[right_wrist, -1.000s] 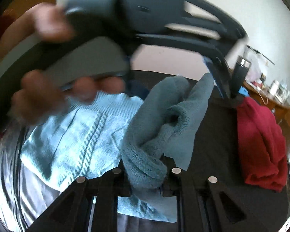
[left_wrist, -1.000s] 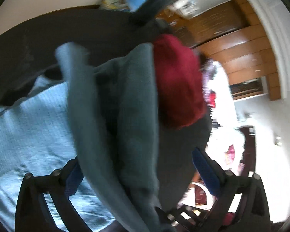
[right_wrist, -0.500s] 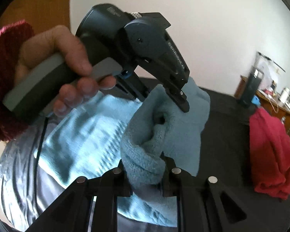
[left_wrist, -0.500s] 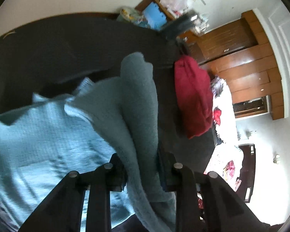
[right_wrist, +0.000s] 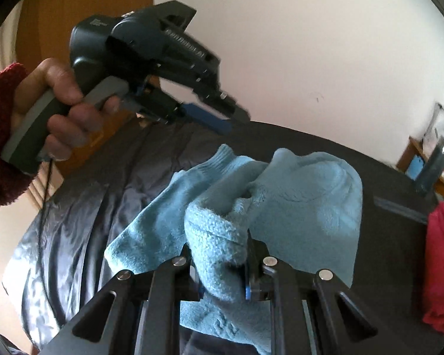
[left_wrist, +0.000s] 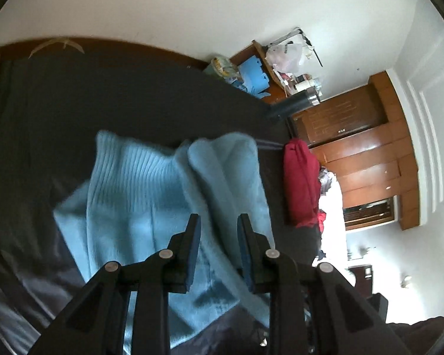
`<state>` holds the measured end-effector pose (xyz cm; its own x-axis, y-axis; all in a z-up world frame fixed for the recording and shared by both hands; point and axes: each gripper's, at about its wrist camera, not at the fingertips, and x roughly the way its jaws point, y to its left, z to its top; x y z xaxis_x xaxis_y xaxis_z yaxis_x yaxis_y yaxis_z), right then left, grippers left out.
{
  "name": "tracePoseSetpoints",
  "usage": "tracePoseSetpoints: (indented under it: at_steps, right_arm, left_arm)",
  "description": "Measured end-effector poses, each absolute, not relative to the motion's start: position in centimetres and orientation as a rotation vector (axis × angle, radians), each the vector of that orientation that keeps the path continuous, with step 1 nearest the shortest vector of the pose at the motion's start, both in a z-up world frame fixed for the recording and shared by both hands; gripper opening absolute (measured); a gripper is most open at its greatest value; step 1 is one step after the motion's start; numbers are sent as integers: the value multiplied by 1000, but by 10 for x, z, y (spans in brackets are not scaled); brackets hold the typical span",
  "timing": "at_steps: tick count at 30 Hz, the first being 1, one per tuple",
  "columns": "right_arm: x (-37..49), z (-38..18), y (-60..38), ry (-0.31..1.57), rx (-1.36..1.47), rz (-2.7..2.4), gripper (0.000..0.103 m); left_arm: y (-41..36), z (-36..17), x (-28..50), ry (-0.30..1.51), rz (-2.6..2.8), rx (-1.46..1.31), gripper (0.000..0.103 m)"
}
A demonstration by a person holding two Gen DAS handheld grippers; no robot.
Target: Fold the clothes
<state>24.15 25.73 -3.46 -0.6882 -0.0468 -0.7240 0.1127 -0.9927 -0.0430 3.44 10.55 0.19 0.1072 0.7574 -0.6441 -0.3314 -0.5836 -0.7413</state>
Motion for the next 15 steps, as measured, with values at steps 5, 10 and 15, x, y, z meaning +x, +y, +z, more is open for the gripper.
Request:
tracePoseSetpoints:
  at_steps: [5, 10, 15]
  right_arm:
    - [248, -30, 251, 145, 1232, -2812, 19]
    - [252, -28, 237, 191, 1246, -2812, 19]
    - [258, -29, 234, 201, 1253, -2828, 19]
  left_arm:
    - [116, -28, 41, -522, 1506, -1590, 80]
    - [171, -40, 42, -451, 1436, -1657, 89]
    - [219, -39, 46, -379, 1403, -1653, 57]
